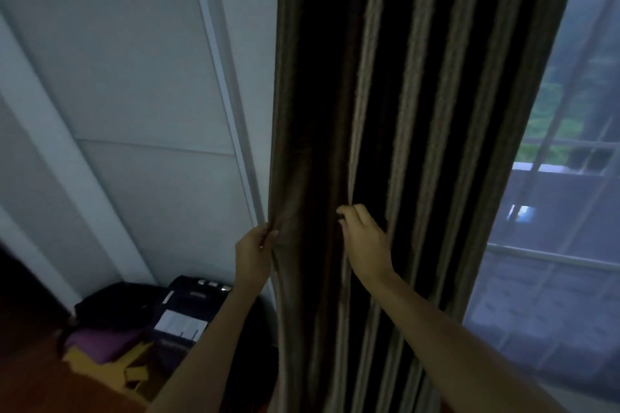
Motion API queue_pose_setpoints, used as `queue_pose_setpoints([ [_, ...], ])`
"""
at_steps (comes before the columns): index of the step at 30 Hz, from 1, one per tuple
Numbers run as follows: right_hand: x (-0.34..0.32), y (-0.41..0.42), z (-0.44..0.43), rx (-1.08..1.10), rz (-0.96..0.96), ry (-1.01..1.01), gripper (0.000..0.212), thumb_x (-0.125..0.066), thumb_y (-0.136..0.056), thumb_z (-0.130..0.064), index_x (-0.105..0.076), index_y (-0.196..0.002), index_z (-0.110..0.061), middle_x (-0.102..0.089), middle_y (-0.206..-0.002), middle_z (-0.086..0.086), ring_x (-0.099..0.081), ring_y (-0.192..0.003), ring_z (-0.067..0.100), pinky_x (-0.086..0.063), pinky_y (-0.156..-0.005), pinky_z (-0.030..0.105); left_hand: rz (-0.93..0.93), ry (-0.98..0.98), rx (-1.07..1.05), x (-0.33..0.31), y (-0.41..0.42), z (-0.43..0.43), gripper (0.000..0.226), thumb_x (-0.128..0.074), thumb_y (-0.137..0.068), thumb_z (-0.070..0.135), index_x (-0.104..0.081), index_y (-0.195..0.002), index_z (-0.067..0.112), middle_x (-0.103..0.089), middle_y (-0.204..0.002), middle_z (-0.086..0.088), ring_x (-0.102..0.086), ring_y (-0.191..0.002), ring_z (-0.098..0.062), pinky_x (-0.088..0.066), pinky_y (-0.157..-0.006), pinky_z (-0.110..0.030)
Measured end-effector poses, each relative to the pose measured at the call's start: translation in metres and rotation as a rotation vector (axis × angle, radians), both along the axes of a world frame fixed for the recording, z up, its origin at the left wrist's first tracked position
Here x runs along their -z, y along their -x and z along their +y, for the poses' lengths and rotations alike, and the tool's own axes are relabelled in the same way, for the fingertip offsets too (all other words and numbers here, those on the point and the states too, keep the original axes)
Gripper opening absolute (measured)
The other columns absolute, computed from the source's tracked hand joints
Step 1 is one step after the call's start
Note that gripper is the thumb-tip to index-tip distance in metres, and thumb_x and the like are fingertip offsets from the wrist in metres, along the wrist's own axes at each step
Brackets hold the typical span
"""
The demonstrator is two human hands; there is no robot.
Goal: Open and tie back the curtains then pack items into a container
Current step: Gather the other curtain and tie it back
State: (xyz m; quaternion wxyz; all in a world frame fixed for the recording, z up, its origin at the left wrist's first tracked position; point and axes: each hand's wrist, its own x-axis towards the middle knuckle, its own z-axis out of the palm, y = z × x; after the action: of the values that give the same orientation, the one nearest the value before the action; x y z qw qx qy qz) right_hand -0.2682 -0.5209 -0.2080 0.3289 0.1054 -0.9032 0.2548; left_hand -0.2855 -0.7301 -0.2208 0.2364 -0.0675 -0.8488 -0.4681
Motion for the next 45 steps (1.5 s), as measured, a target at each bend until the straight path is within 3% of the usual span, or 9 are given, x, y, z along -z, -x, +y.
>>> queue_pose_setpoints([
  [3, 0.009, -0.013, -0.009, -0.099, 0.003, 0.134, 0.067, -0.052, -0.097, -0.017, -0.017, -0.148, -0.04, -0.059, -0.111, -0.005, -0.062, -0.085, 0.007, -0.054, -0.073, 0.022, -0.033, 0.008, -0.01, -0.001, 0.001, -0.004, 0.018, -0.062, -0.09, 0.01, -0.06, -0.072, 0.012, -0.063, -0.067, 0.0, -0.058, -0.065, -0.015, -0.041, -0.058, -0.01],
  [6, 0.015, -0.018, -0.015, -0.033, -0.061, 0.372, 0.082, -0.052, -0.098, -0.021, 0.006, -0.147, -0.05, -0.054, -0.109, -0.018, -0.055, -0.096, -0.004, -0.046, -0.087, 0.015, -0.095, -0.058, -0.015, 0.006, 0.008, -0.015, 0.041, -0.063, -0.081, 0.04, -0.064, -0.077, 0.0, -0.068, -0.074, -0.017, -0.065, -0.07, -0.031, -0.053, -0.069, -0.04],
  [12, 0.043, -0.009, -0.028, -0.026, -0.044, 0.355, 0.052, -0.056, -0.093, -0.004, -0.047, -0.141, -0.023, -0.06, -0.1, -0.002, -0.062, -0.088, 0.009, -0.054, -0.085, 0.023, -0.252, -0.266, 0.057, 0.003, 0.002, -0.019, 0.029, -0.073, -0.078, 0.031, -0.069, -0.081, 0.002, -0.066, -0.081, -0.03, -0.063, -0.072, -0.023, -0.053, -0.077, -0.056],
  [22, 0.093, -0.031, -0.038, -0.012, -0.168, 0.071, 0.076, -0.061, -0.08, 0.0, -0.035, -0.146, -0.028, -0.057, -0.094, 0.002, -0.059, -0.083, 0.022, -0.056, -0.068, 0.031, -0.389, -0.48, 0.235, -0.007, -0.007, 0.013, 0.01, -0.057, -0.09, -0.004, -0.066, -0.094, -0.002, -0.073, -0.079, -0.001, -0.068, -0.077, -0.01, -0.057, -0.075, -0.025],
  [28, 0.092, -0.045, -0.034, -0.087, -0.358, 0.125, 0.06, -0.045, -0.095, -0.013, -0.026, -0.148, -0.033, -0.049, -0.116, 0.014, -0.059, -0.092, 0.029, -0.053, -0.079, 0.035, -0.375, -0.284, 0.27, 0.0, -0.009, 0.029, 0.012, -0.053, -0.096, 0.007, -0.056, -0.085, 0.01, -0.065, -0.086, -0.016, -0.061, -0.083, -0.025, -0.05, -0.082, -0.044],
  [32, 0.113, -0.046, -0.033, -0.042, -0.216, -0.059, 0.101, -0.061, -0.085, -0.002, 0.006, -0.152, -0.034, -0.051, -0.104, 0.006, -0.061, -0.077, 0.018, -0.058, -0.072, 0.028, -0.372, -0.081, 0.297, 0.013, -0.012, 0.034, 0.013, -0.054, -0.092, -0.001, -0.064, -0.091, 0.008, -0.068, -0.09, -0.012, -0.064, -0.087, -0.022, -0.05, -0.082, -0.041],
  [36, 0.115, -0.048, -0.033, -0.071, -0.195, 0.005, 0.113, -0.074, -0.077, -0.006, 0.007, -0.153, -0.028, -0.06, -0.094, 0.007, -0.064, -0.074, 0.018, -0.058, -0.073, 0.028, -0.462, -0.259, 0.374, 0.019, -0.022, 0.04, 0.015, -0.051, -0.093, -0.005, -0.064, -0.101, -0.007, -0.067, -0.097, -0.015, -0.061, -0.094, -0.028, -0.049, -0.091, -0.045],
  [41, 0.115, -0.056, -0.024, -0.03, -0.342, 0.018, 0.069, -0.059, -0.093, -0.031, -0.021, -0.149, -0.039, -0.059, -0.122, 0.006, -0.062, -0.109, 0.023, -0.048, -0.097, 0.031, -0.451, -0.407, 0.356, 0.0, -0.035, 0.056, 0.017, -0.056, -0.091, 0.002, -0.068, -0.103, 0.006, -0.071, -0.092, -0.009, -0.066, -0.089, -0.02, -0.053, -0.092, -0.036],
  [45, 0.104, -0.06, -0.019, -0.137, -0.401, -0.139, 0.05, -0.039, -0.095, -0.057, -0.035, -0.141, -0.037, -0.056, -0.133, 0.005, -0.052, -0.102, -0.005, -0.039, -0.088, 0.003, -0.158, -0.007, 0.224, -0.016, -0.037, 0.071, 0.01, -0.06, -0.093, 0.022, -0.061, -0.088, 0.013, -0.063, -0.07, 0.008, -0.058, -0.062, 0.002, -0.041, -0.056, -0.009],
])
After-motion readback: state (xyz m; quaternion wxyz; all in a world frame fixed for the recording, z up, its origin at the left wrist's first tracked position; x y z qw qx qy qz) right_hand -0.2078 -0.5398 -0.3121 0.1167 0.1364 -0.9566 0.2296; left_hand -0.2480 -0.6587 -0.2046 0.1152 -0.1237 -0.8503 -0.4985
